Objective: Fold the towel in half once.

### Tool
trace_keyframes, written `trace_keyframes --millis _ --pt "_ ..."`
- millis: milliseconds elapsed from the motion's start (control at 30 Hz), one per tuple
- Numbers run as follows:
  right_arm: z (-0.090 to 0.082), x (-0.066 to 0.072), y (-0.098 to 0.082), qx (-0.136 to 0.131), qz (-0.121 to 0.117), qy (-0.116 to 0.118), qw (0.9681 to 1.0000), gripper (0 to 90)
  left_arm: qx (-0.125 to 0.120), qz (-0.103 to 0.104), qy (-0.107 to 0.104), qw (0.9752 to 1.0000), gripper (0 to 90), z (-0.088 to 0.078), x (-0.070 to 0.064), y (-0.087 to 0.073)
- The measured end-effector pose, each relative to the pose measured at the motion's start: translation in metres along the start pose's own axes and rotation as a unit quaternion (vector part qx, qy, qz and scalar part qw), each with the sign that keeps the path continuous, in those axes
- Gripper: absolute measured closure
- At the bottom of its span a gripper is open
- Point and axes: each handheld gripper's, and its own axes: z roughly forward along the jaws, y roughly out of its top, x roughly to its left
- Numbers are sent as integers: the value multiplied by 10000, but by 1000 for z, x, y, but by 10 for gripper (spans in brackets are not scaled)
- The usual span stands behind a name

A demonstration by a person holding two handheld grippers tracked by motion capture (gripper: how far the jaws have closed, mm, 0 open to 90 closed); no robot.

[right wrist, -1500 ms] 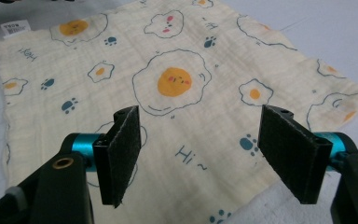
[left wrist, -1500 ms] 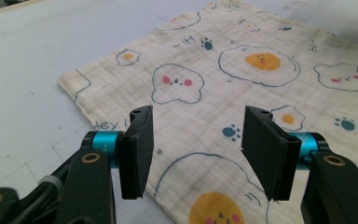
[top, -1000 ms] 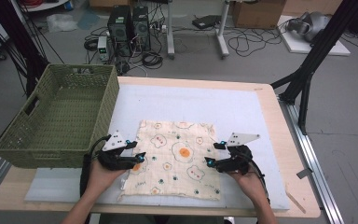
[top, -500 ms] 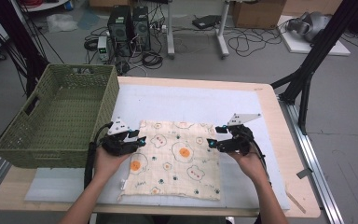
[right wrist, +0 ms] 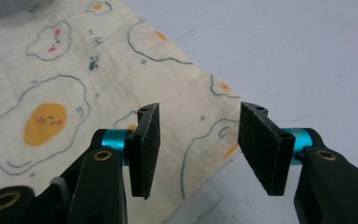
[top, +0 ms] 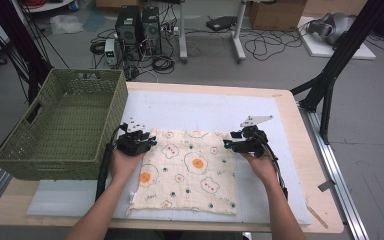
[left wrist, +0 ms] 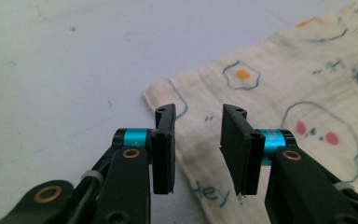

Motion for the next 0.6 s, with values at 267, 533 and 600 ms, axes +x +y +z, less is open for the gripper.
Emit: trace_keyframes --millis 267,533,600 --pt "13 -5 -7 282 112 -138 9994 525 207 36 54 9998 676 6 0 -3" --pt "19 -5 -15 269 210 -219 9992 727 208 80 -12 9998 826 7 -2 -2" --pt "19 -4 -14 278 144 -146 9994 809 213 111 -13 9997 857 7 -3 -2"
